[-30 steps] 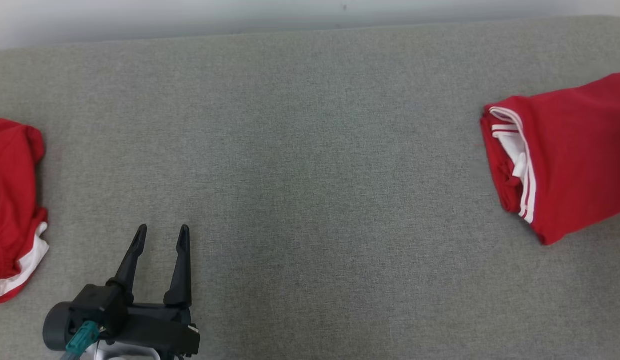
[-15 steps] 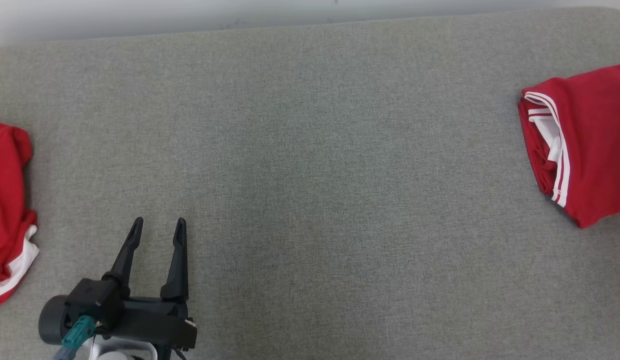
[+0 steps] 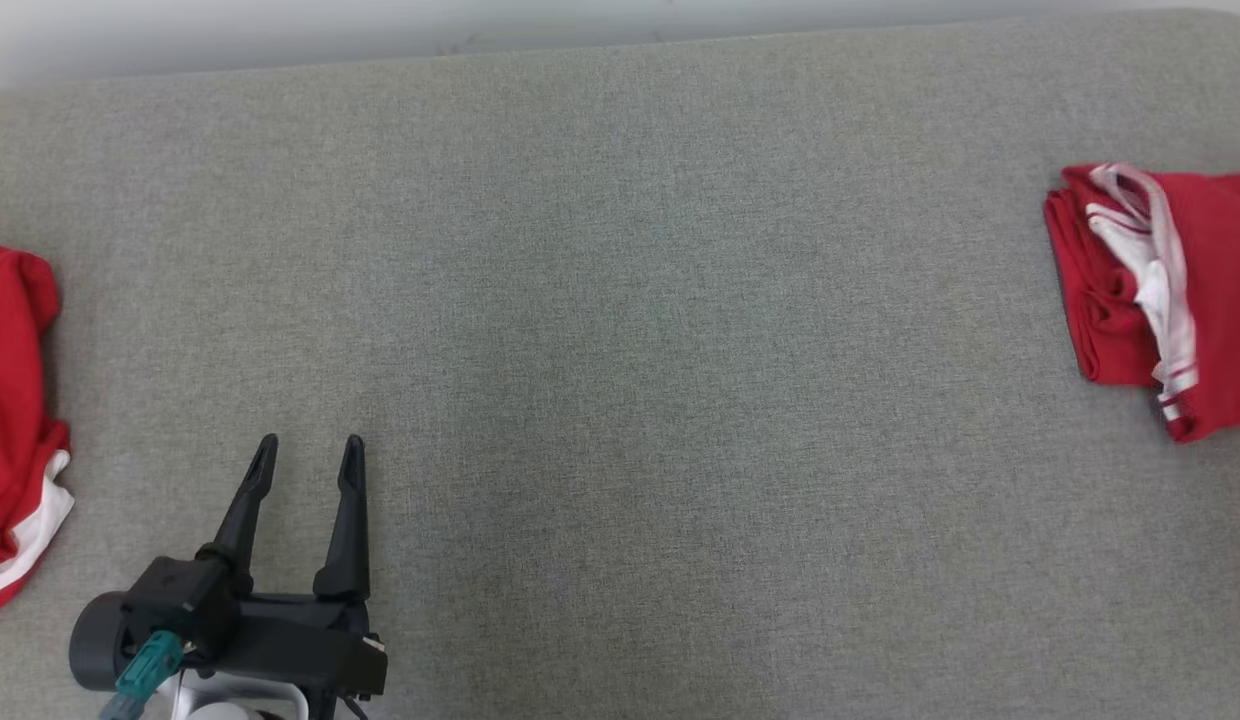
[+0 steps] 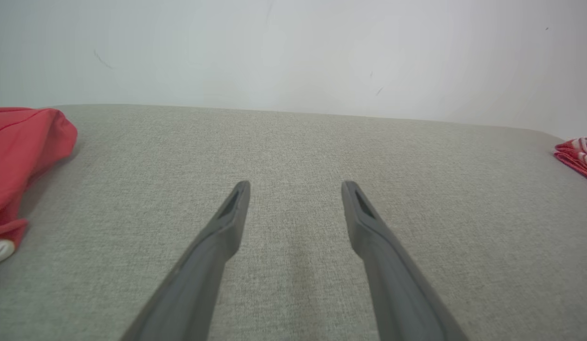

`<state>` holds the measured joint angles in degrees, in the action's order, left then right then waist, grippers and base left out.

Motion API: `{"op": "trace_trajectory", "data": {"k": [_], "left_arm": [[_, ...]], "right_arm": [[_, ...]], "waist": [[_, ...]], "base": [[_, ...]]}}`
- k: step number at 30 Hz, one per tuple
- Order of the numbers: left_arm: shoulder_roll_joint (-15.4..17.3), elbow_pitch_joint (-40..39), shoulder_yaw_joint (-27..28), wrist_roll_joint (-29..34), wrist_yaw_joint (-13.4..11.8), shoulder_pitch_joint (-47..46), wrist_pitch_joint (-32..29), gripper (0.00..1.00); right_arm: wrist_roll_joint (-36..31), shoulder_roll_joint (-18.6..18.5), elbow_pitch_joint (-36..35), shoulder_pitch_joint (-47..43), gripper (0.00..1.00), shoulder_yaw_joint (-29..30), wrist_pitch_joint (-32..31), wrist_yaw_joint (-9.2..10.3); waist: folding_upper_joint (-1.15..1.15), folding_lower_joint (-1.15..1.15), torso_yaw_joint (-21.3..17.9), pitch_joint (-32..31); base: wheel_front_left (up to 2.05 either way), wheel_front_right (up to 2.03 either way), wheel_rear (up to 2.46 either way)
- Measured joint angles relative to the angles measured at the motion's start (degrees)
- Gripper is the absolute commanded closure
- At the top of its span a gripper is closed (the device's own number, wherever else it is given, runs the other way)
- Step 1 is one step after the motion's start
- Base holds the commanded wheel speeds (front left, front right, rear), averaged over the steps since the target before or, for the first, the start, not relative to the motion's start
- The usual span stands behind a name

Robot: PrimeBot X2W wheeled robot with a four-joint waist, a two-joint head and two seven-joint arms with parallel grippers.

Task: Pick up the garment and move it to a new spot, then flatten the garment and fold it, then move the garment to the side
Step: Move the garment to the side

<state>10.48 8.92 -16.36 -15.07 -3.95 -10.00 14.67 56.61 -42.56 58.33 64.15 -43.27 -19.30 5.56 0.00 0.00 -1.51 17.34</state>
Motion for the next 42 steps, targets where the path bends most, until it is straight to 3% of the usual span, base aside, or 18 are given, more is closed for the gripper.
{"op": "trace_trajectory", "data": {"k": [6, 15, 24, 32, 42], "left_arm": [[0.02, 0.79, 0.54, -0.01, -0.07, -0.01, 0.0, 0.0], [-0.3, 1.92, 1.35, -0.51, -0.1, 0.2, 0.0, 0.0], [-0.89, 2.78, 2.79, -0.9, -0.58, 2.15, 0.0, 0.0], [-1.08, 2.74, 3.22, -1.02, -0.92, 5.43, 0.0, 0.0], [-1.34, 2.88, 3.74, -1.01, -1.16, 7.78, 0.0, 0.0]], "right_arm": [[-0.81, 1.2, 0.09, 0.01, 0.0, -0.94, 1.43, -0.23], [4.19, 7.59, -5.23, -3.11, 0.0, 3.15, 11.26, -5.97], [6.3, 12.37, -11.03, -11.89, 0.0, 4.82, 23.39, -9.17], [3.76, 14.47, -17.44, -20.49, 0.0, 3.99, 33.73, -8.81], [2.24, 14.78, -24.87, -32.26, 0.0, 5.8, 33.93, -5.01]], "waist": [[0.0, 0.0, -0.2, -0.65], [0.0, -0.01, -0.69, -3.33], [0.0, -0.01, -1.56, -7.56], [0.0, -0.01, -2.27, -11.44], [-0.01, -0.01, -2.44, -15.89]], "base": [[0.0, 0.0, 0.0], [0.0, 0.0, 0.0], [0.0, 0.0, 0.0], [0.0, 0.0, 0.0], [0.0, 0.0, 0.0]]}}
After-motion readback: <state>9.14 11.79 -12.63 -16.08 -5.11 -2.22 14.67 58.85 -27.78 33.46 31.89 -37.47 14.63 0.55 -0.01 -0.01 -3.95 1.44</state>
